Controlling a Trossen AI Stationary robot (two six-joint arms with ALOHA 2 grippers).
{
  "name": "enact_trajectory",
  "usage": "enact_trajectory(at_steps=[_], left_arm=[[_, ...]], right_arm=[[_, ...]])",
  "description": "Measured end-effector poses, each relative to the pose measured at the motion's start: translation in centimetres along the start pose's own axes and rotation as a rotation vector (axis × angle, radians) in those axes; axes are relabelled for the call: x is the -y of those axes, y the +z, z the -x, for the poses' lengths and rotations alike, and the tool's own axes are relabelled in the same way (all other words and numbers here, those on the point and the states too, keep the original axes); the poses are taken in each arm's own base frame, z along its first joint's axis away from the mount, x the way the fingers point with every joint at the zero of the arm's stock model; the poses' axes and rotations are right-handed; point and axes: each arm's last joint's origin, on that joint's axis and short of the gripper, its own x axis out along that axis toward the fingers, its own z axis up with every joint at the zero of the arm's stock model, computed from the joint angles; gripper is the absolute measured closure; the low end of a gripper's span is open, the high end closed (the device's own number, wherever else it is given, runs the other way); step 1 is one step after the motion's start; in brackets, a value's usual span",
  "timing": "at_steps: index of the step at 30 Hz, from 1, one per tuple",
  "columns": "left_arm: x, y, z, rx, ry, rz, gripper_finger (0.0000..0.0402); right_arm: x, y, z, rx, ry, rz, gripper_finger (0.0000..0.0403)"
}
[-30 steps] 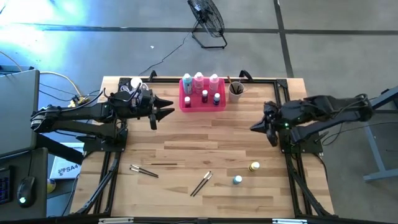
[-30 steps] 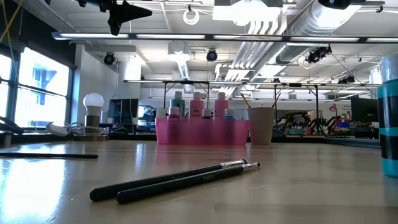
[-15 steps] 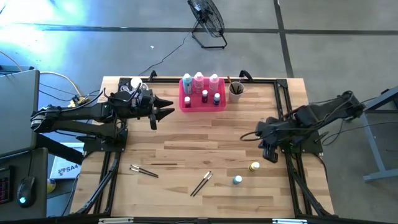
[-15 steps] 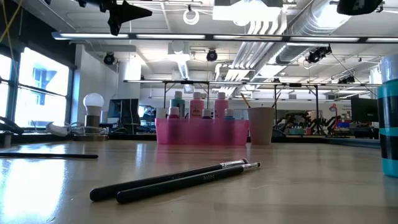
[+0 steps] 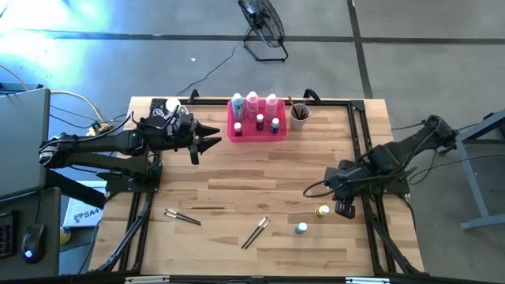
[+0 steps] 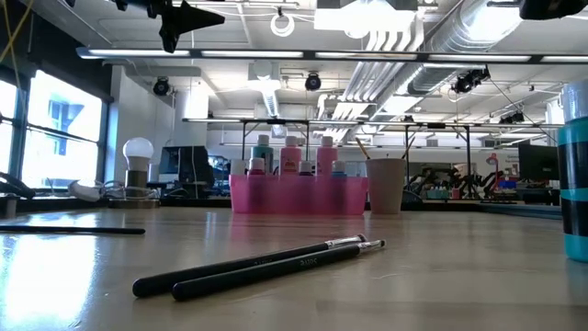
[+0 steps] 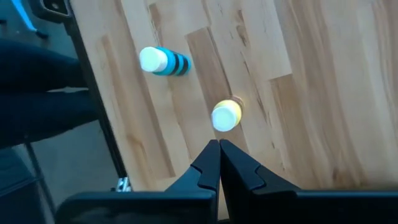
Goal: Pick & Place Paint Supplies
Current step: Put the small yellow paint bottle into the pink bin
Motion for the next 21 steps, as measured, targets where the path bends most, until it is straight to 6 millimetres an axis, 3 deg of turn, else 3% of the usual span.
enact_trajectory(at_steps=[10, 21], left_arm=[[0.0, 0.0, 0.0, 0.000, 0.000, 0.000, 0.0224], [-0.1, 0.0, 0.0, 0.008, 0.024, 0.000, 0.0224]], right_arm=[[-1.6, -0.4, -1.7, -0.034, -0.054, 0.067, 0.0401], [-3.6, -0.9, -5.0, -0.072, -0.179, 0.152, 0.0401]])
